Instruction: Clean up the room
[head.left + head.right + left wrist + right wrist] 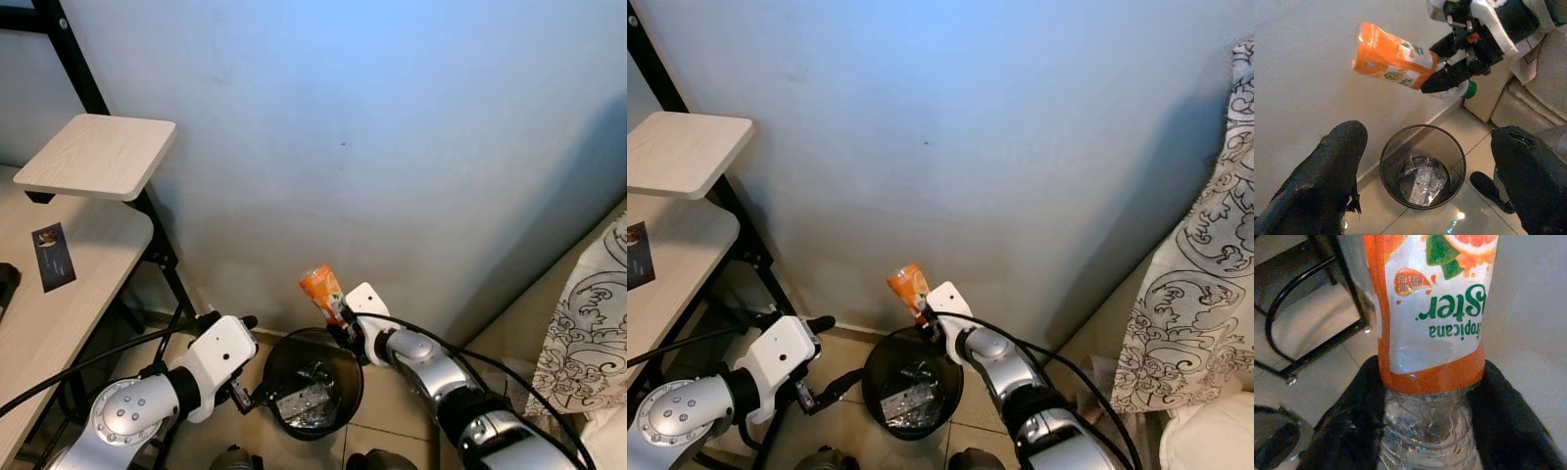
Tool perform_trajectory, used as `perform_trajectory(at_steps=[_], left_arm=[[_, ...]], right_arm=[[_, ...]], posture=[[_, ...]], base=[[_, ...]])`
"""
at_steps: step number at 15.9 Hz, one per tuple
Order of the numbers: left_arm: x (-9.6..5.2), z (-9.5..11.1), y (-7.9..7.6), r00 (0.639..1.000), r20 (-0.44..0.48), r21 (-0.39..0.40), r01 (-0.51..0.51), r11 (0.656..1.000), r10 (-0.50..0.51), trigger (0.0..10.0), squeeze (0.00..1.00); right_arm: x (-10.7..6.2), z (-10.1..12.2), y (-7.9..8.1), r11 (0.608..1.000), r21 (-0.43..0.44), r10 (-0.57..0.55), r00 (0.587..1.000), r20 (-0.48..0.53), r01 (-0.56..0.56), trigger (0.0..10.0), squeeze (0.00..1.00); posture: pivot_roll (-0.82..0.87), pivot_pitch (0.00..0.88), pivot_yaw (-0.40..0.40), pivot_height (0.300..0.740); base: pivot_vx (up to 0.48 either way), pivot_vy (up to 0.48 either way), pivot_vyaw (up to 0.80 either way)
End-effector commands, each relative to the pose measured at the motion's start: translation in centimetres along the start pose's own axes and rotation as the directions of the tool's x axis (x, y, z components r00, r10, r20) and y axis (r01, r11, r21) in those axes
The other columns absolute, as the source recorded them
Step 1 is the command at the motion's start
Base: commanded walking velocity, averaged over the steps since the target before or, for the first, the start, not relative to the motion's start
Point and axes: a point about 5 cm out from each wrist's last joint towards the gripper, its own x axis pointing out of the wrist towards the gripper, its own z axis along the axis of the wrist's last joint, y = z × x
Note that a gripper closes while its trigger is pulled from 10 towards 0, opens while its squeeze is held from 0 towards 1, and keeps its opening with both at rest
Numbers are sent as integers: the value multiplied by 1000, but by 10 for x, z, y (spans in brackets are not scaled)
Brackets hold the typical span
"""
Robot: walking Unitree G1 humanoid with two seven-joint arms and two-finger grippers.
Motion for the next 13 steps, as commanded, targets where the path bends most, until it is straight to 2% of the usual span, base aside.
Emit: perform_trajectory(at_steps=[1,3,10,12,13], left_arm=[[-2,1,-2,1000,-4,9,9,1000,-9,10000,0],[-2,1,-1,1000,-5,16,1,1000,-1,10000,0],[-4,2,3,1000,-9,16,-16,1000,16,10000,0],[-2,3,4,999,9,1,-36,999,36,10000,0],[0,6,6,997,27,-24,-74,997,74,10000,0]], right_arm=[[0,1,-2,1000,20,-14,1000,10,14,10000,1000],[0,0,-3,994,110,-6,999,35,2,10000,1000],[-2,-11,3,979,197,36,998,53,-46,10000,1000],[-4,-13,2,978,203,36,997,62,-48,10000,1000],[-8,-12,-3,974,223,14,996,90,-34,10000,1000]], posture=[[77,136,-25,740],[84,136,-28,740],[81,136,-27,740],[81,130,-27,740],[84,123,-31,740]], base=[[0,0,0],[0,0,0],[0,0,0],[0,0,0],[0,0,0]])
